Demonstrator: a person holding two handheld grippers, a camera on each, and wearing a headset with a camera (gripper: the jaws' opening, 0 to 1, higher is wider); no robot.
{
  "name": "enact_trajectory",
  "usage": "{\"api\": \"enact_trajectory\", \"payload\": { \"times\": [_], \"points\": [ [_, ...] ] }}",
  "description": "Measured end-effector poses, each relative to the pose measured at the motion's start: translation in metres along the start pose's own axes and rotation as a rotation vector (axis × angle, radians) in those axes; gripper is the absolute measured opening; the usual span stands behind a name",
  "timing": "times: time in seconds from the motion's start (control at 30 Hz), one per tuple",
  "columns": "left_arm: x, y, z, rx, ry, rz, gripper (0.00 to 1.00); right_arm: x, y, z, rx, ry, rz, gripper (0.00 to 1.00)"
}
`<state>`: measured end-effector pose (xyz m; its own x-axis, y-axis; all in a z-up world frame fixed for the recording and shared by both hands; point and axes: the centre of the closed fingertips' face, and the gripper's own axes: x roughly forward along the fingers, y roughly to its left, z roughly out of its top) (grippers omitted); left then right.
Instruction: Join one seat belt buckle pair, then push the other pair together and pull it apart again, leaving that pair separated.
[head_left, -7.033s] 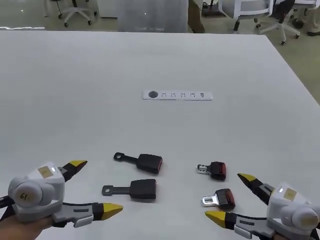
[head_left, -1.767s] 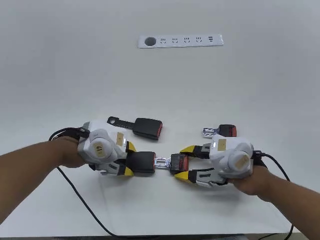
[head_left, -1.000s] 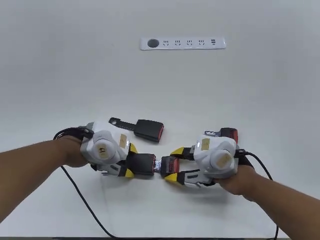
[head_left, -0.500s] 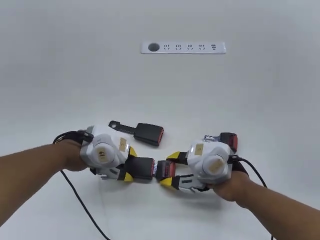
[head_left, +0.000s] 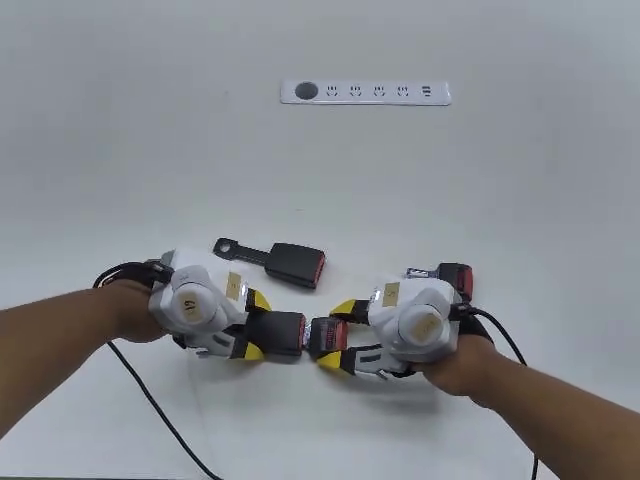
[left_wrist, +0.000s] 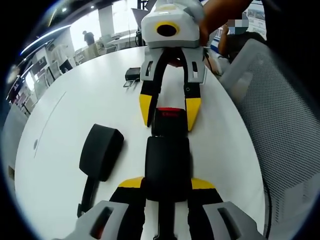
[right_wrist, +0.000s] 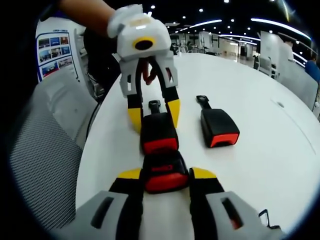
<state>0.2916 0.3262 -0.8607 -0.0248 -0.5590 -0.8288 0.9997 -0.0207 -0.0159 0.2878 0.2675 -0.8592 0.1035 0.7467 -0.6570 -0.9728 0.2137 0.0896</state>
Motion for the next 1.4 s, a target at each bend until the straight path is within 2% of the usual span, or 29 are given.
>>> {"api": "enact_trajectory", "payload": {
  "times": [0.13, 0.23, 0.27, 0.43, 0.73, 0.9, 1.4],
  "points": [
    [-0.0013, -0.0008, 0.0002, -0.004, -0.039, 0.013, 0.33, -0.0012, 0.0007, 0.0001, -0.002, -0.024, 0.003, 0.36],
    [-0.0008, 0.0001, 0.0000, -0.010, -0.054, 0.011, 0.33, -0.0014, 0.0013, -0.0001, -0.011, -0.035, 0.008, 0.36],
    [-0.0009, 0.0000, 0.0007, -0.007, -0.057, 0.010, 0.33, -0.0009, 0.0018, -0.0006, -0.062, -0.032, 0.001, 0.36],
    [-0.0018, -0.0004, 0.0001, -0.008, -0.085, 0.019, 0.33, -0.0025, 0.0015, -0.0008, -0.046, -0.095, -0.006, 0.35],
    [-0.0016, -0.0008, 0.0006, -0.032, -0.118, 0.014, 0.32, -0.0023, 0.0018, 0.0001, -0.056, -0.129, 0.001, 0.35],
    [-0.0022, -0.0017, 0.0025, -0.036, -0.126, 0.017, 0.32, -0.0028, 0.0019, 0.0000, -0.054, -0.143, -0.021, 0.35],
    [-0.0041, -0.0017, 0.0043, -0.031, -0.126, 0.002, 0.32, -0.0039, 0.0019, 0.0003, -0.044, -0.143, -0.025, 0.35]
  ]
}}
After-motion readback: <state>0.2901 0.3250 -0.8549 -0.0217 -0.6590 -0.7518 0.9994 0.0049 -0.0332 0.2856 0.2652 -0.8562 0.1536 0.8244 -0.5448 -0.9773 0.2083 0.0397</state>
